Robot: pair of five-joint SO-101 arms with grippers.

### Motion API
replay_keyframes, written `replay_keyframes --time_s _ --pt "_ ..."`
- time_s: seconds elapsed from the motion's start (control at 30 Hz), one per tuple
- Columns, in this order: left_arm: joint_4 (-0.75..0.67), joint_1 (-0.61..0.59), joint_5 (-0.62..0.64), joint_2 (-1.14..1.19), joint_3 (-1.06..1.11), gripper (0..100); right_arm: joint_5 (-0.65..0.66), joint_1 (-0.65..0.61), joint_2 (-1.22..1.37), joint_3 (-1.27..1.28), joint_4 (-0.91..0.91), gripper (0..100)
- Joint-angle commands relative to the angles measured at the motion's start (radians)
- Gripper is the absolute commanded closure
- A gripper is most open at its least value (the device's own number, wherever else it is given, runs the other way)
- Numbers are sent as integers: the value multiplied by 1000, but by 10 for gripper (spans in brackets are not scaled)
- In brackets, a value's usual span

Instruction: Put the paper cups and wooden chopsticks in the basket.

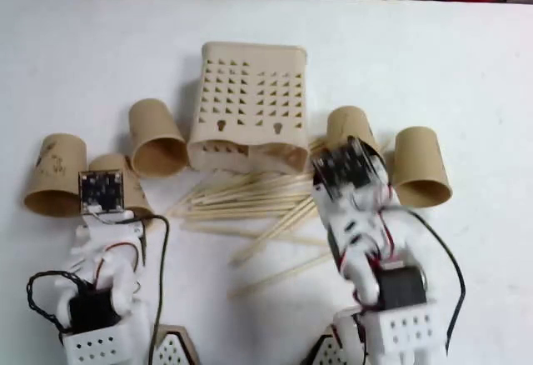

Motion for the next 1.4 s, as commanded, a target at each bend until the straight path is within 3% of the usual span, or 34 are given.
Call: replay_keyframes --time_s 0.0,0.17,0.33,0.57,0.67,0.77,0.8,1.07,1.37 --pt "-21 -2 -14 -8 -6 925 9 -59 259 -150 2 810" --pt "-21 -2 -17 -8 -6 924 9 -90 515 -242 -5 711" --pt "-21 -2 -17 -8 -6 924 9 -87 684 -275 -71 707" --pt "-21 -2 -17 -8 -6 924 5 -84 854 -275 -302 710" --pt "-21 -2 -17 -8 -6 924 3 -84 917 -279 -392 781" --pt "-21 -2 -17 -8 -6 924 3 -84 924 -296 -424 941" --pt "-21 -2 -17 -8 -6 924 3 -81 915 -308 -420 988" --pt "-21 -1 -17 -8 -6 924 -41 -59 802 -491 -220 979" --pt "-21 -1 -17 -8 -5 924 -40 -58 906 -804 74 979"
